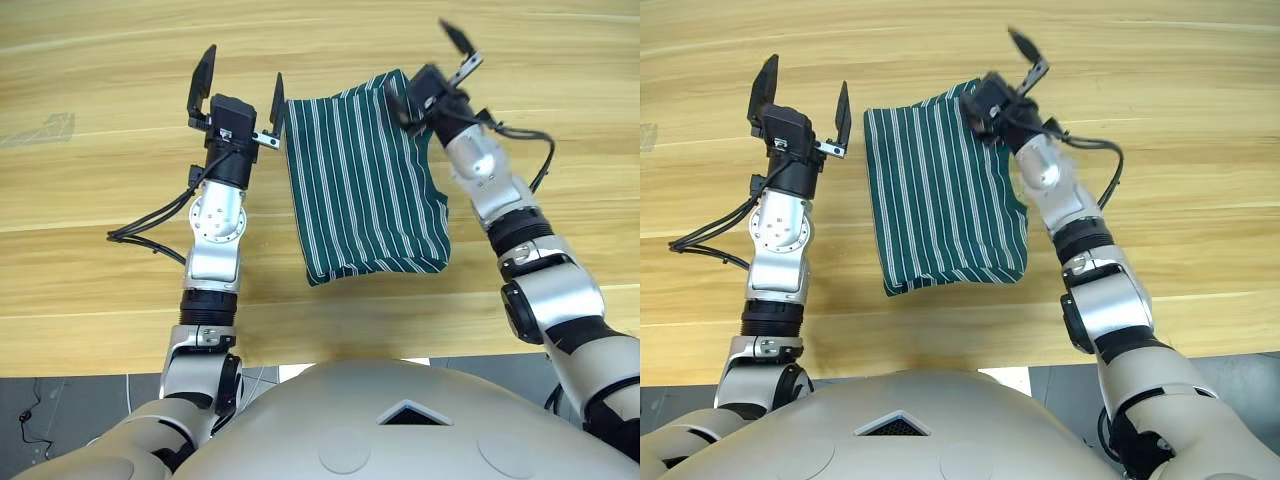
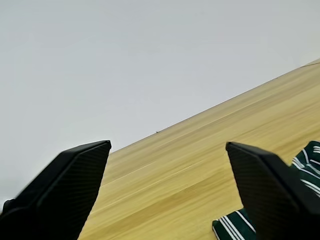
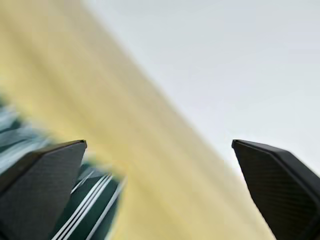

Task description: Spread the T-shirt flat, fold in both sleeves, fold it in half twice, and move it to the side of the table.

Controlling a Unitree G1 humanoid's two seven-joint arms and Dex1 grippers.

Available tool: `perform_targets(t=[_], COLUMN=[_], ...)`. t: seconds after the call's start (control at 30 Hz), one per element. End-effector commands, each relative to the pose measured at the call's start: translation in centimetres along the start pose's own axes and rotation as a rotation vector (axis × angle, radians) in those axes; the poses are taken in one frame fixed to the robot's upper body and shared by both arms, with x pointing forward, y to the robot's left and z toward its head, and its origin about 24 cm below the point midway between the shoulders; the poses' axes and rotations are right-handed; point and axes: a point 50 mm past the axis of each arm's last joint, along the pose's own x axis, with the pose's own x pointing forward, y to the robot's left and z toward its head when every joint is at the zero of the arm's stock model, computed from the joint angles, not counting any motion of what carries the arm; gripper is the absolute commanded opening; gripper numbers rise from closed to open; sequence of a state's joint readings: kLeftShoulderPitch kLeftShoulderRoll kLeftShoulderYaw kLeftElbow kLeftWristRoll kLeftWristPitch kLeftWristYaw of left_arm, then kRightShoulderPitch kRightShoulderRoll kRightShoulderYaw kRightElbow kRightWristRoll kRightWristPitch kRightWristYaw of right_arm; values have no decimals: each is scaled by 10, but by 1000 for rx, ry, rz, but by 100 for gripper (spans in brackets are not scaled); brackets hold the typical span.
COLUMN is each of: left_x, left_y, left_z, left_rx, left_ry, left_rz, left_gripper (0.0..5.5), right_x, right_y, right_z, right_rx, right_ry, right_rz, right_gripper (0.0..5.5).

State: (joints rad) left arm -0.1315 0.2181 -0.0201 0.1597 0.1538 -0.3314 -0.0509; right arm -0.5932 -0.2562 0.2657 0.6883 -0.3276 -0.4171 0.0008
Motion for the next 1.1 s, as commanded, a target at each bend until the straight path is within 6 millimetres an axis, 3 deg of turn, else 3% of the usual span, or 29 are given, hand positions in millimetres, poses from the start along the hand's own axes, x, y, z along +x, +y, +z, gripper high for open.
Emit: perform_targets(t=[0.03,0.13,0.2,0.3,0.43,0.7,0.8,0.97,1.1], left_x=[-5,-22,-43,-85,-112,-141,-143,-146,-134], left_y=[13,34,41,25,14,14,12,-9,0], left_z=[9,16,21,19,6,-6,-8,-11,-23], left_rx=[118,390,570,657,710,724,716,665,684], left_ry=[-58,-127,-176,-232,-227,-195,-199,-248,-213], left_rz=[-59,-207,-384,-752,-973,-1170,-1188,-1243,-1223], left_gripper=[427,427,427,427,427,427,427,427,427], right_x=[-30,-66,-93,-129,-148,-190,-198,-209,-206], right_y=[-54,-72,-77,-82,-81,-42,-32,-9,8], right_z=[37,23,14,-5,-19,-55,-60,-64,-58], right_rx=[-41,-188,-345,-706,-891,-845,-811,-754,-689], right_ry=[-247,-261,-271,-286,-341,-342,-347,-370,-414], right_rz=[-127,-107,30,329,560,859,888,990,1021], right_gripper=[540,540,540,540,540,540,540,540,540])
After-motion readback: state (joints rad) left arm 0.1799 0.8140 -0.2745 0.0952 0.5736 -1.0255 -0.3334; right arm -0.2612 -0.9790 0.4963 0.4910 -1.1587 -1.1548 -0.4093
